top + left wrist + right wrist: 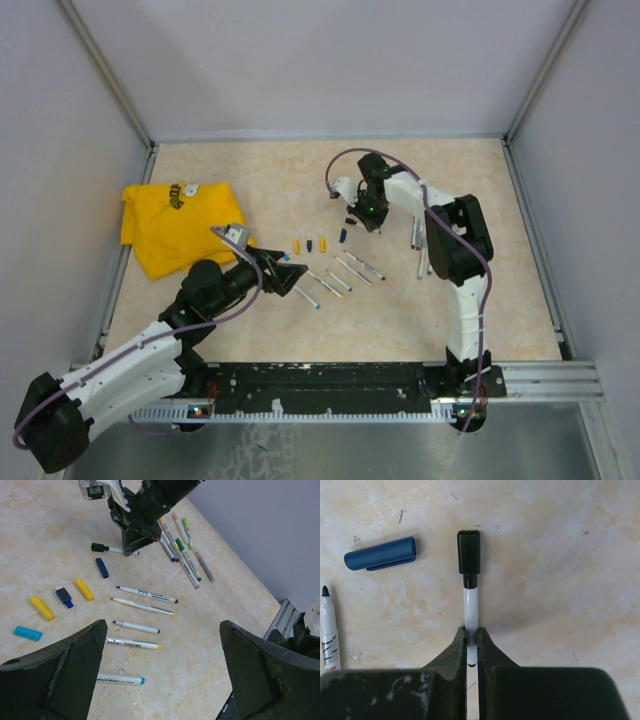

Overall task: Open the pen caps
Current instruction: Pick up the pen from the center of the board, then open the pen cap from the pen, then place the pen at the center of the board.

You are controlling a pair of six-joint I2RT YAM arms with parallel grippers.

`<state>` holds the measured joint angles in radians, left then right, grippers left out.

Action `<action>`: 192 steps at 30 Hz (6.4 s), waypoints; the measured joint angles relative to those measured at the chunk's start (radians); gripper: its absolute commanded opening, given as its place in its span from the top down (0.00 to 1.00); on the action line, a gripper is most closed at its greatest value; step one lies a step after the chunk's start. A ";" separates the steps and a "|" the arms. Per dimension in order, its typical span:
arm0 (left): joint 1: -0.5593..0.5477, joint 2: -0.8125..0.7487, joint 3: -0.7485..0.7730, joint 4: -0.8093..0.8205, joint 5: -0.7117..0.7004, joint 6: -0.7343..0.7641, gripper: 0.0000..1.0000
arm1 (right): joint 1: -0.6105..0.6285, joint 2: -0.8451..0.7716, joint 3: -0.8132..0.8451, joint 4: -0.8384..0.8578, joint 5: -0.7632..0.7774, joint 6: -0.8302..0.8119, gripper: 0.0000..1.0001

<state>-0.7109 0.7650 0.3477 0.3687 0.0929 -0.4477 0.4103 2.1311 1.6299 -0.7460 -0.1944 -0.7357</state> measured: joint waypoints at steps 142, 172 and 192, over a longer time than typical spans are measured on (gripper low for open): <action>0.241 0.183 -0.137 0.470 0.043 -0.284 1.00 | -0.063 -0.632 -0.614 0.358 -0.263 0.296 1.00; 0.242 0.342 -0.165 0.537 0.215 -0.323 1.00 | -0.037 -0.381 -0.579 0.368 -0.095 0.326 0.90; 0.242 0.371 -0.150 0.552 0.244 -0.329 1.00 | -0.033 -0.374 -0.573 0.357 -0.079 0.337 0.65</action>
<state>-0.4690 1.1358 0.1982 0.9203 0.3370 -0.7769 0.3775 1.7569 1.0569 -0.3889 -0.2733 -0.3985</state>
